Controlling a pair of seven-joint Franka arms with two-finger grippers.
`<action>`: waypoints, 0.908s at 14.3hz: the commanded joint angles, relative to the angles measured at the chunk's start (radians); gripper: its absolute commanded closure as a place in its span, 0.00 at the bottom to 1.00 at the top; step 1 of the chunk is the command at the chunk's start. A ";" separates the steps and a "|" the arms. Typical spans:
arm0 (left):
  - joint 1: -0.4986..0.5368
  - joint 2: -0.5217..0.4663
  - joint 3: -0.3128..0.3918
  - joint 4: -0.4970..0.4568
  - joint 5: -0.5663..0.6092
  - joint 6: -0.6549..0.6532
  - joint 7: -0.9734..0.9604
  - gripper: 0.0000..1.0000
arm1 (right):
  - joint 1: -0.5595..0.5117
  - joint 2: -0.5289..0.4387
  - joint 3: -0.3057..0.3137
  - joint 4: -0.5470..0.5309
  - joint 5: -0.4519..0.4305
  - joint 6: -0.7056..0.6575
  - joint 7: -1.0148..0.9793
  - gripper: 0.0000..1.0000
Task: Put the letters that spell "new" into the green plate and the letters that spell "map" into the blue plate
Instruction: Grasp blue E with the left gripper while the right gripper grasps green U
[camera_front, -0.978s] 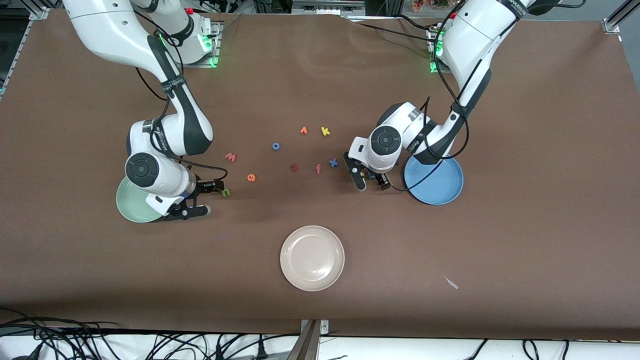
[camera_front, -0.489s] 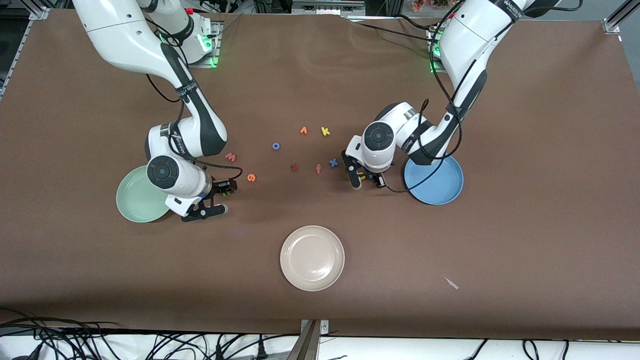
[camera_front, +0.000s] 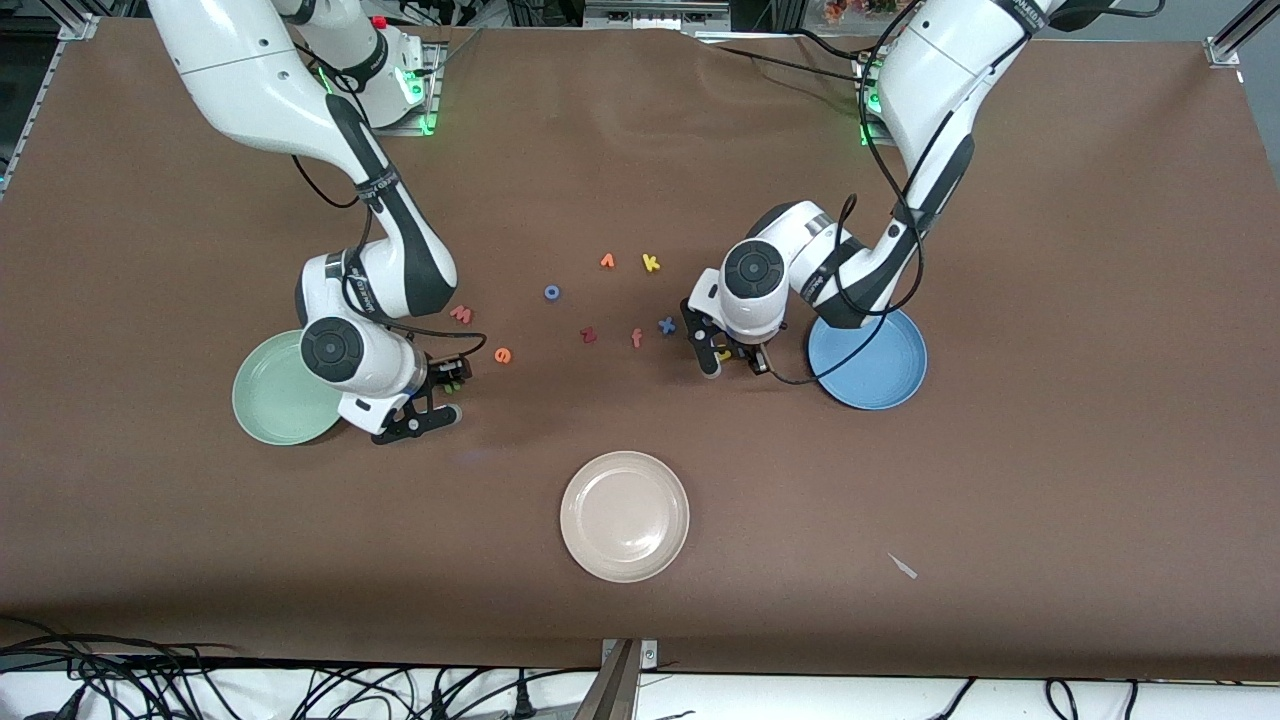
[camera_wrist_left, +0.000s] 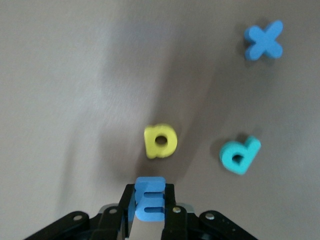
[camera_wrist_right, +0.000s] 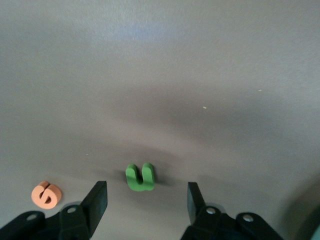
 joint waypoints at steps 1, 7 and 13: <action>0.008 -0.083 0.003 0.040 0.020 -0.193 -0.009 1.00 | 0.003 0.025 0.003 0.012 0.015 0.018 -0.020 0.27; 0.128 -0.119 0.013 0.043 0.027 -0.328 0.008 1.00 | 0.005 0.026 0.003 0.011 0.014 0.020 -0.032 0.36; 0.165 -0.107 0.013 -0.053 0.090 -0.215 0.000 0.92 | 0.019 0.028 0.005 0.011 0.014 0.025 -0.035 0.43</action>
